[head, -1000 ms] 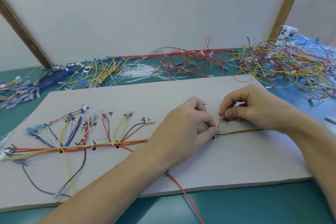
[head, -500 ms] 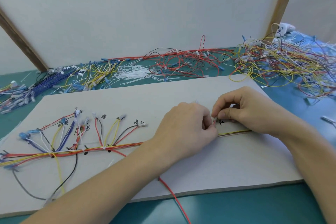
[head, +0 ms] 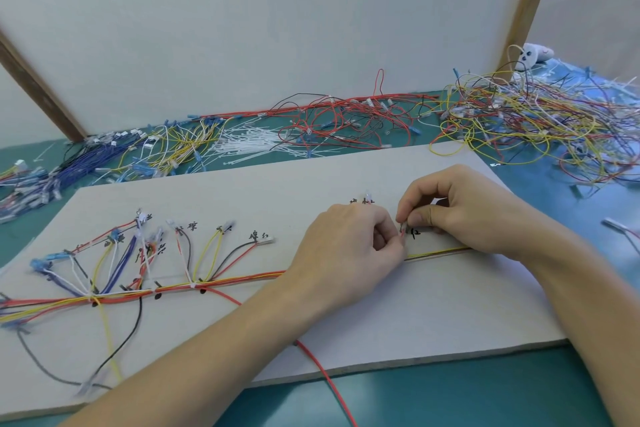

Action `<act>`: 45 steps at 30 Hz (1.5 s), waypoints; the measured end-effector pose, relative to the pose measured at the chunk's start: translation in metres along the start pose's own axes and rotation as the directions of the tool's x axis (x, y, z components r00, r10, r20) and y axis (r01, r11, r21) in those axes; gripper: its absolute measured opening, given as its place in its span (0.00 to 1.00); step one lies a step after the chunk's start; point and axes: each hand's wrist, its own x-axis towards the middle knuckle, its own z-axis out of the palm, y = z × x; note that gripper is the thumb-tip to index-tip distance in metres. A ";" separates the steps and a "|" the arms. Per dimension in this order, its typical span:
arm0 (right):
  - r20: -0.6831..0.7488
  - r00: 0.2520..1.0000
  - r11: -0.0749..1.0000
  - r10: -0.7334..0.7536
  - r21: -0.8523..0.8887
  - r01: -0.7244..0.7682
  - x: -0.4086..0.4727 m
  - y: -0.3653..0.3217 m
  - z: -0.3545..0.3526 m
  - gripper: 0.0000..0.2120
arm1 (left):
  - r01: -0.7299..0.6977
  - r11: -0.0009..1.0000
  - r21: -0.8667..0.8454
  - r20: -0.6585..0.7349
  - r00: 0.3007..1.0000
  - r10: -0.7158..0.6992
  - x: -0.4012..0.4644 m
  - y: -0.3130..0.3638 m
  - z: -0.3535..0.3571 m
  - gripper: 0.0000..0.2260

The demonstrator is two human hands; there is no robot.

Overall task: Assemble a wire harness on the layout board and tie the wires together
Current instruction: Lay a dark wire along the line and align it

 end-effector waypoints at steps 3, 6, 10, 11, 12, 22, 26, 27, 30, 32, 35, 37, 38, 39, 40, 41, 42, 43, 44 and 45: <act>-0.001 1.000 1.000 0.000 0.000 0.000 0.001 0.000 0.000 0.18 | -0.005 1.000 0.001 -0.001 1.000 0.005 0.000 0.000 0.000 0.07; -0.007 1.000 1.000 0.005 0.010 -0.005 0.001 0.001 0.000 0.18 | -0.004 1.000 -0.004 -0.001 1.000 0.004 0.001 -0.001 0.000 0.07; -0.009 1.000 1.000 0.012 0.025 -0.011 0.001 0.001 0.001 0.18 | 0.005 1.000 -0.012 -0.001 1.000 -0.005 0.000 0.000 0.000 0.07; -0.011 1.000 1.000 0.009 0.027 -0.009 0.000 0.001 0.001 0.18 | 0.006 1.000 -0.011 -0.003 1.000 -0.006 0.000 0.000 0.001 0.07; -0.013 1.000 1.000 0.007 0.029 -0.007 0.000 0.000 0.001 0.18 | 0.006 1.000 -0.008 -0.003 1.000 -0.006 0.000 0.000 0.001 0.07; -0.031 1.000 1.000 0.002 0.024 -0.001 -0.001 -0.001 0.001 0.16 | 0.029 0.999 -0.025 0.000 1.000 -0.029 0.002 -0.002 0.003 0.08; -0.041 0.999 1.000 -0.001 0.018 0.002 0.000 0.000 0.002 0.17 | 0.051 0.998 -0.025 -0.004 0.999 -0.051 0.002 -0.001 0.004 0.08; -0.043 0.999 1.000 -0.004 0.014 0.004 0.000 0.000 0.003 0.18 | 0.055 0.998 -0.025 -0.004 0.998 -0.055 0.003 -0.001 0.004 0.08; -0.046 0.999 1.000 -0.010 0.003 0.010 0.000 0.000 0.002 0.18 | 0.062 0.998 -0.030 -0.008 0.998 -0.062 0.003 -0.001 0.004 0.08; -0.049 0.999 1.000 -0.015 -0.015 0.014 0.000 0.000 0.002 0.18 | 0.065 0.997 -0.032 -0.013 0.998 -0.065 0.002 0.000 0.004 0.08; -0.054 0.998 0.999 -0.025 -0.041 0.023 0.000 0.000 0.001 0.18 | 0.073 0.997 -0.034 -0.024 0.997 -0.074 0.001 0.001 0.005 0.07; -0.057 0.998 0.998 -0.025 -0.059 0.022 0.001 0.000 0.002 0.18 | 0.077 0.997 -0.030 -0.031 0.996 -0.078 0.002 0.001 0.006 0.08; -0.059 0.998 0.998 -0.023 -0.065 0.019 0.001 0.000 0.002 0.18 | 0.080 0.996 -0.028 -0.033 0.996 -0.081 0.002 0.001 0.006 0.08; -0.061 0.998 0.998 -0.018 -0.069 0.014 0.001 0.000 0.002 0.18 | 0.082 0.996 -0.030 -0.033 0.996 -0.083 0.002 0.001 0.006 0.08; -0.061 0.998 0.997 -0.013 -0.072 0.009 0.000 0.000 0.001 0.18 | 0.084 0.996 -0.036 -0.032 0.996 -0.085 0.002 0.001 0.006 0.08; -0.060 0.998 0.997 -0.008 -0.073 0.004 0.000 -0.001 0.002 0.19 | 0.087 0.995 -0.043 -0.031 0.996 -0.088 0.002 0.002 0.006 0.08; -0.059 0.998 0.997 -0.003 -0.072 -0.001 0.000 -0.002 0.002 0.19 | 0.089 0.995 -0.047 -0.031 0.995 -0.090 0.003 0.002 0.006 0.08; -0.057 0.998 0.998 0.001 -0.069 -0.005 -0.001 -0.003 0.002 0.18 | 0.090 0.995 -0.048 -0.031 0.995 -0.091 0.003 0.002 0.006 0.07; -0.056 0.998 0.998 0.004 -0.066 -0.008 -0.001 -0.004 0.002 0.18 | 0.090 0.995 -0.047 -0.031 0.995 -0.092 0.004 0.002 0.006 0.07; -0.056 0.998 0.998 0.007 -0.067 -0.011 -0.001 -0.004 0.002 0.18 | 0.089 0.995 -0.048 -0.030 0.995 -0.091 0.004 0.002 0.006 0.07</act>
